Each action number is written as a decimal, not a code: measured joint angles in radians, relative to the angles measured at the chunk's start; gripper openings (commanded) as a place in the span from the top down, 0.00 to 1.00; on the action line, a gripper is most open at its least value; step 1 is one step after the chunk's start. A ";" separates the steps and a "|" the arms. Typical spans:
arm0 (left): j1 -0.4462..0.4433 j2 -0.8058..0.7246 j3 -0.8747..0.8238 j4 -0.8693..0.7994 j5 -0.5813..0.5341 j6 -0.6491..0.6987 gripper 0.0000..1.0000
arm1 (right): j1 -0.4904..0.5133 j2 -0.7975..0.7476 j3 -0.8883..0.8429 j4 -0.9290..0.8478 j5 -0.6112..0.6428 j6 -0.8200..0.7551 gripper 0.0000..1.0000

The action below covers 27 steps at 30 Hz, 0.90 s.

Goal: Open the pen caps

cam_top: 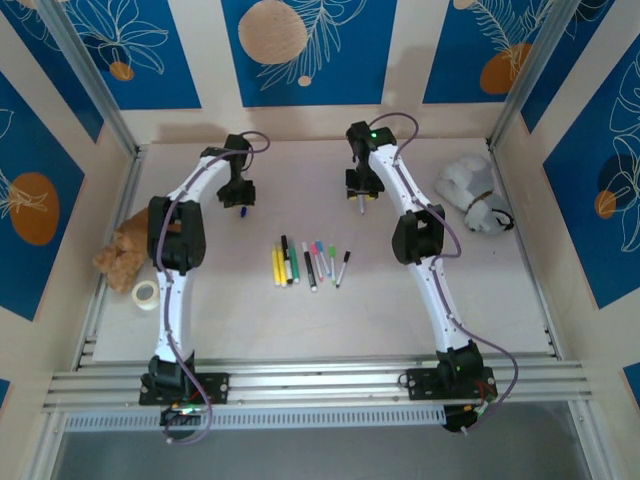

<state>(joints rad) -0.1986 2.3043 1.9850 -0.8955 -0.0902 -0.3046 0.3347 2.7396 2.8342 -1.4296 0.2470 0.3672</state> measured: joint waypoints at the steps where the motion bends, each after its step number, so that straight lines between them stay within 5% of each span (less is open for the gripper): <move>1: 0.000 -0.034 -0.024 0.014 0.001 0.000 0.56 | 0.002 -0.004 0.010 -0.005 0.002 0.000 0.61; 8: -0.014 -0.364 -0.177 0.131 0.011 -0.028 0.51 | 0.071 -0.060 0.013 -0.058 0.043 0.007 0.60; 16: -0.066 -0.829 -0.608 0.313 0.075 -0.098 0.45 | 0.307 -0.150 0.121 -0.101 0.087 0.010 0.59; 21: -0.083 -0.989 -0.745 0.312 0.090 -0.108 0.45 | 0.410 -0.207 0.135 -0.108 0.008 0.008 0.59; 27: -0.090 -1.102 -0.798 0.304 0.090 -0.105 0.45 | 0.395 -0.312 0.055 -0.099 -0.052 0.001 0.59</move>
<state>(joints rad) -0.2882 1.2018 1.1870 -0.5919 -0.0006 -0.4099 0.7296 2.4271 2.8895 -1.5284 0.1951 0.3683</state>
